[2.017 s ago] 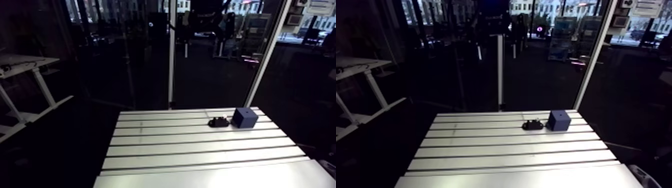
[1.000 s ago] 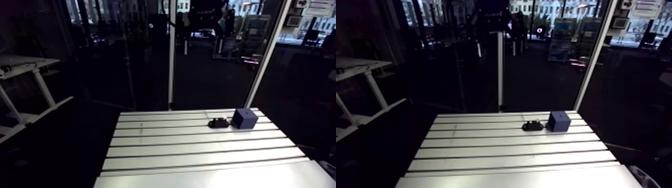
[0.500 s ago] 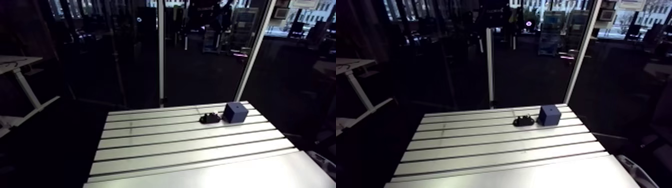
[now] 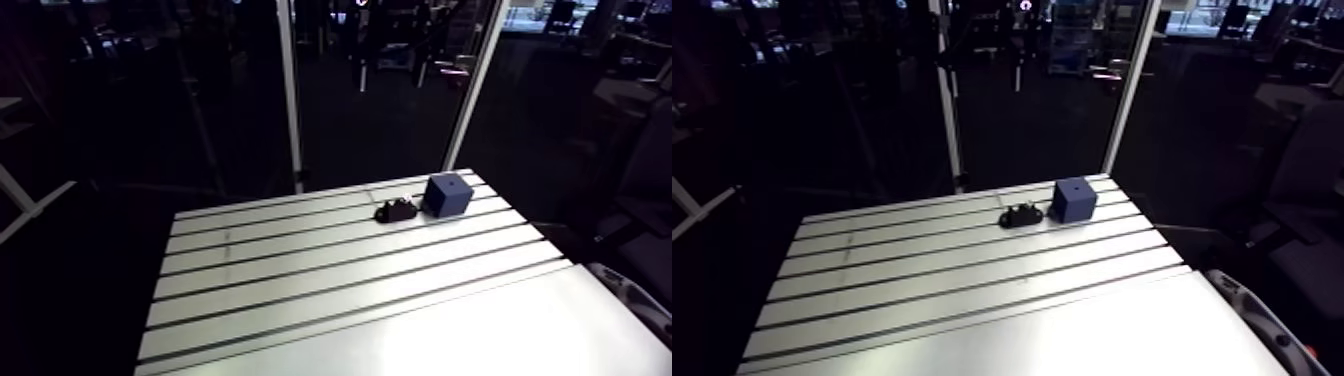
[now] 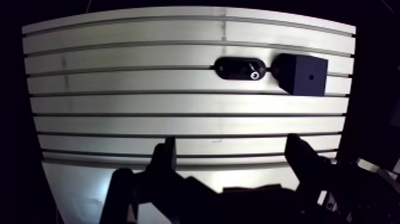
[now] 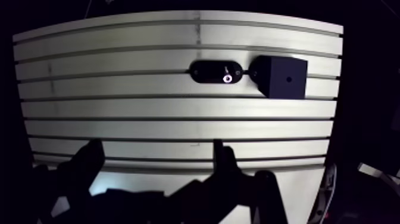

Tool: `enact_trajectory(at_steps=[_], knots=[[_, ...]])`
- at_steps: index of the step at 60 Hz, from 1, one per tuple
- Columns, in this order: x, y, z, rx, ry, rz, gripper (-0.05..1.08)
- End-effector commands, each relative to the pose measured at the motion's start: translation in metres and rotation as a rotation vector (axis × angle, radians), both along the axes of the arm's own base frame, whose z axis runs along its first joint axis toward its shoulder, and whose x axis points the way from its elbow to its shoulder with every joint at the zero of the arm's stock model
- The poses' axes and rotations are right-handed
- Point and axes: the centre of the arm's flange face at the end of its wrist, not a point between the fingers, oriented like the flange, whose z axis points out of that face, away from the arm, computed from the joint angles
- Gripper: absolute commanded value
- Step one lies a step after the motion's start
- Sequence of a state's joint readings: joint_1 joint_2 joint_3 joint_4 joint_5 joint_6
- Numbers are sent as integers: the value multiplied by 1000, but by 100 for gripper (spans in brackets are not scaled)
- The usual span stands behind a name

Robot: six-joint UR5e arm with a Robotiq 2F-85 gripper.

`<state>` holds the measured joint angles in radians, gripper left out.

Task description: Pick up the M10 bolt and insert it into the hole until fully seated.

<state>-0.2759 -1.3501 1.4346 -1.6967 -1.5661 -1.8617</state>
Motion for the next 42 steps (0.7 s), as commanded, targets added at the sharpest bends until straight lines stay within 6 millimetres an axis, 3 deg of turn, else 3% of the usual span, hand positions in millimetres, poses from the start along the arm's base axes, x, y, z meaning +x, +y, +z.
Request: enact_trajectory(at_steps=[1,14,16,42], knots=[[-21,37,-41,-36,10,12,1],[-28,39,-71,-29,10,49,1],[-30,40,-83,-28,9,65,1],[-33,50,-117,43,-56,38,1]])
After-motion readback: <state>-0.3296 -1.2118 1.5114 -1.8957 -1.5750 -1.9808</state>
